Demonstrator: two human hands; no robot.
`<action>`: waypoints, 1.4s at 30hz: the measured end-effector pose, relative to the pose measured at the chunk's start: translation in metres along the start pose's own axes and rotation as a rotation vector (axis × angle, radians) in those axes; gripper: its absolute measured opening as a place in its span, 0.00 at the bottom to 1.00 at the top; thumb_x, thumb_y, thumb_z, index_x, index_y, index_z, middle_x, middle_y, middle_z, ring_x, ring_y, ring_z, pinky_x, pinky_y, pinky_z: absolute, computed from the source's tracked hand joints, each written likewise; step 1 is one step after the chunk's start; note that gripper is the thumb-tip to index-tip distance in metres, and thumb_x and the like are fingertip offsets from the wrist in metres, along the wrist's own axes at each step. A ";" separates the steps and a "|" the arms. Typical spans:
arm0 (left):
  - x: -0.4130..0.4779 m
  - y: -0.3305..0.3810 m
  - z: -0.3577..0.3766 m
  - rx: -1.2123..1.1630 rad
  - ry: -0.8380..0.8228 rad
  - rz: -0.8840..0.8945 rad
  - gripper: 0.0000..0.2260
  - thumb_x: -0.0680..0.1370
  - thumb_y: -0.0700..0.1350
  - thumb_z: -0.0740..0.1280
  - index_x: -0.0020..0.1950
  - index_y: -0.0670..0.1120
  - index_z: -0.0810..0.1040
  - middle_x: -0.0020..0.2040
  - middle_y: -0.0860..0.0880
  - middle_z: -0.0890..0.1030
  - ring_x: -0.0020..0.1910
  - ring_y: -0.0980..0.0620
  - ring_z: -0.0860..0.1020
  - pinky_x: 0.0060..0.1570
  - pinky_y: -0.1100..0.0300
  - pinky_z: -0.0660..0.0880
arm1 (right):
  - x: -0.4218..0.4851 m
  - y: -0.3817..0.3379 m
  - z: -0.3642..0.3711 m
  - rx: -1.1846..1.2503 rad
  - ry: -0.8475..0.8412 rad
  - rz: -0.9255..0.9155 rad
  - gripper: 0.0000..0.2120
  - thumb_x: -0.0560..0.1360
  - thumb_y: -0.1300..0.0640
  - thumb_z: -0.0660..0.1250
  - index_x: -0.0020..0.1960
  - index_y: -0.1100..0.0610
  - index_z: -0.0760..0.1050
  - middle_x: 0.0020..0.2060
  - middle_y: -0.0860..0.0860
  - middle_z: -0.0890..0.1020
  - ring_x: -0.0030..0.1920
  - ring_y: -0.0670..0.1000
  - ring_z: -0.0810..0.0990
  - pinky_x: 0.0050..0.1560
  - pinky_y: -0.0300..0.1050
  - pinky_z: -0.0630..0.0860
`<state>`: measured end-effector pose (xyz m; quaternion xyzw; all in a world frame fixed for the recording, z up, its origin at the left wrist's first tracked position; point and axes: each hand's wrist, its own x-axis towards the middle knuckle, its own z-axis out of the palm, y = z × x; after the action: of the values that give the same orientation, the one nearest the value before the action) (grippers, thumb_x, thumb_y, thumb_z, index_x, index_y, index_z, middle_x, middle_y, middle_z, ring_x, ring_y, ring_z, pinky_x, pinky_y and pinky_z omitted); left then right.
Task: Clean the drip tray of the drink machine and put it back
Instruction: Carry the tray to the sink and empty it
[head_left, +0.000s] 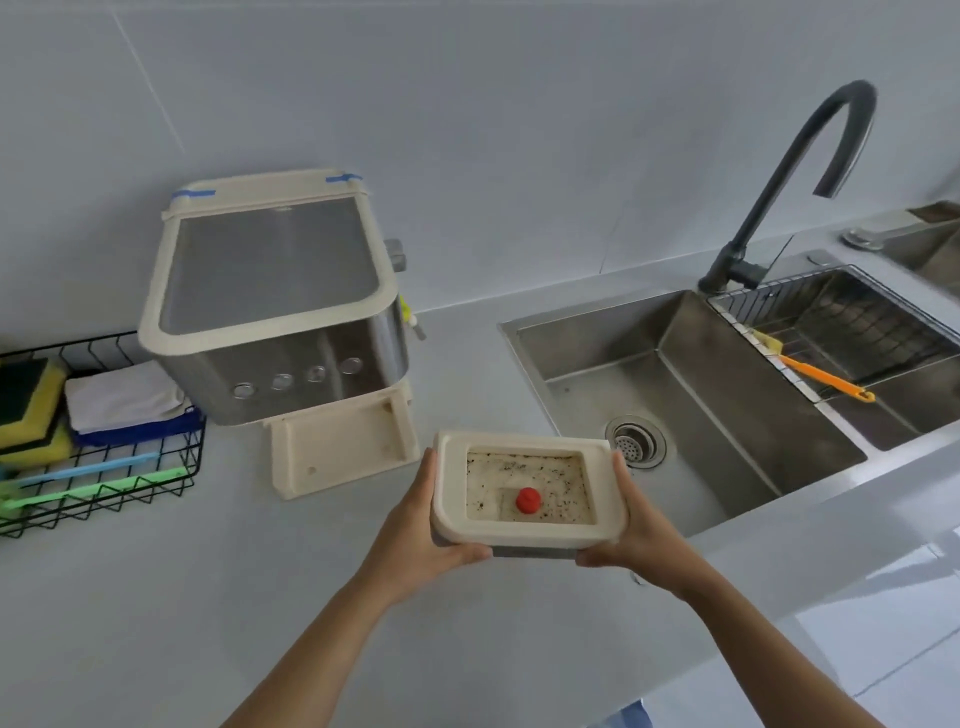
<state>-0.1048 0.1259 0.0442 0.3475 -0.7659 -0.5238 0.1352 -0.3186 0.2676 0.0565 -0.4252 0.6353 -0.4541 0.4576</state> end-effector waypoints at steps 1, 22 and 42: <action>0.010 0.006 0.011 -0.008 0.001 -0.003 0.48 0.64 0.44 0.77 0.66 0.68 0.45 0.59 0.66 0.68 0.56 0.69 0.70 0.45 0.84 0.65 | 0.002 0.002 -0.016 0.003 -0.002 -0.003 0.45 0.59 0.76 0.72 0.62 0.39 0.59 0.58 0.48 0.73 0.56 0.36 0.76 0.45 0.37 0.79; 0.165 0.125 0.205 -0.009 0.156 -0.127 0.45 0.66 0.45 0.76 0.63 0.74 0.45 0.61 0.64 0.71 0.58 0.66 0.71 0.44 0.76 0.72 | 0.064 0.039 -0.300 -0.035 -0.213 -0.016 0.45 0.57 0.74 0.75 0.67 0.52 0.59 0.60 0.53 0.73 0.62 0.47 0.74 0.52 0.42 0.79; 0.194 0.130 0.187 0.122 0.083 -0.112 0.41 0.66 0.48 0.75 0.69 0.61 0.53 0.58 0.64 0.72 0.58 0.60 0.72 0.43 0.73 0.74 | 0.082 0.061 -0.305 0.055 -0.223 0.072 0.45 0.55 0.62 0.77 0.67 0.50 0.61 0.61 0.52 0.75 0.63 0.50 0.75 0.58 0.52 0.77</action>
<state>-0.4021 0.1553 0.0525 0.4188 -0.7696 -0.4679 0.1161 -0.6398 0.2603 0.0331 -0.4374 0.5825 -0.4044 0.5530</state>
